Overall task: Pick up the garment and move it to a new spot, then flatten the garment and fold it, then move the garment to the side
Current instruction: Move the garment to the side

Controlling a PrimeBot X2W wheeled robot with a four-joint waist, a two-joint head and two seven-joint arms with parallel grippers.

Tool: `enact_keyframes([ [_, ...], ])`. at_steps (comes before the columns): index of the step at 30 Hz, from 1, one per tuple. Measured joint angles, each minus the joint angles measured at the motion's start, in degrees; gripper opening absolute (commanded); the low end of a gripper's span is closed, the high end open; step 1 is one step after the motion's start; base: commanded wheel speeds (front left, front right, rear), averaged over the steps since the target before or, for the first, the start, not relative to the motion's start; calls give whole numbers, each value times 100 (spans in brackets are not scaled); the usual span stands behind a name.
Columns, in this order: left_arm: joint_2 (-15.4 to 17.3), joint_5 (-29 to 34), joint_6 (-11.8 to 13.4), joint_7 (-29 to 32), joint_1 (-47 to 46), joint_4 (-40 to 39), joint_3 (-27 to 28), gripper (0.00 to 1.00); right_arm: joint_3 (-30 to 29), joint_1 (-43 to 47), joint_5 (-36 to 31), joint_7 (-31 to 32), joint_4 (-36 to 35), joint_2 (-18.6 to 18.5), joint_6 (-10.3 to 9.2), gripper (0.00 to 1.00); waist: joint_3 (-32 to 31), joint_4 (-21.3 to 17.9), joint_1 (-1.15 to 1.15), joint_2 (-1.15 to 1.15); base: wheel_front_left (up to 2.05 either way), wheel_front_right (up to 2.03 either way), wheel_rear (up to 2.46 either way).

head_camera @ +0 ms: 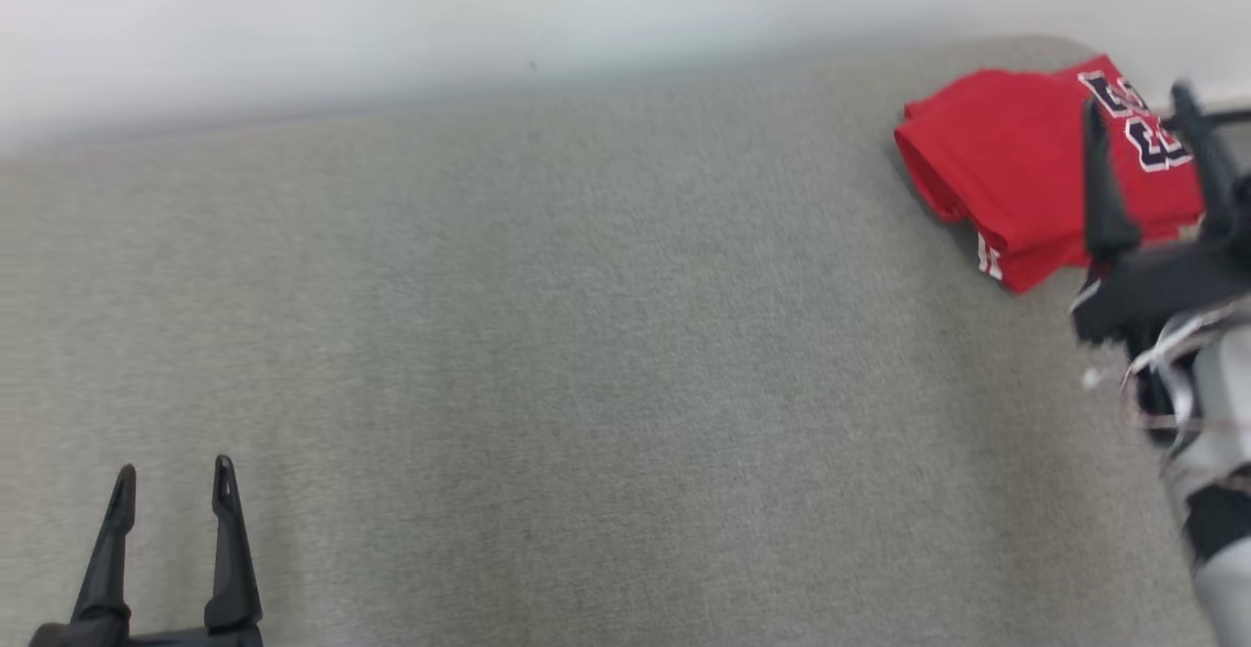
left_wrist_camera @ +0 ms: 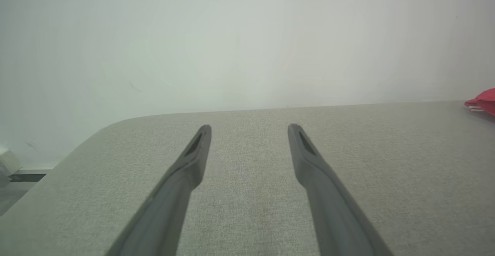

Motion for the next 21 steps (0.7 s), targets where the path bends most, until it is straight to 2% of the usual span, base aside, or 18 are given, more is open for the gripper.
enact_keyframes([
  [13,-57,69,-74,0,238,279,88,100,-490,2023,-211,34,-1117,1029,0,100,-583,349,0,0,0,0,0],
  [21,-92,111,-91,-1,425,397,74,100,-704,2990,-276,33,-1527,1450,0,100,-898,540,0,0,0,0,0],
])
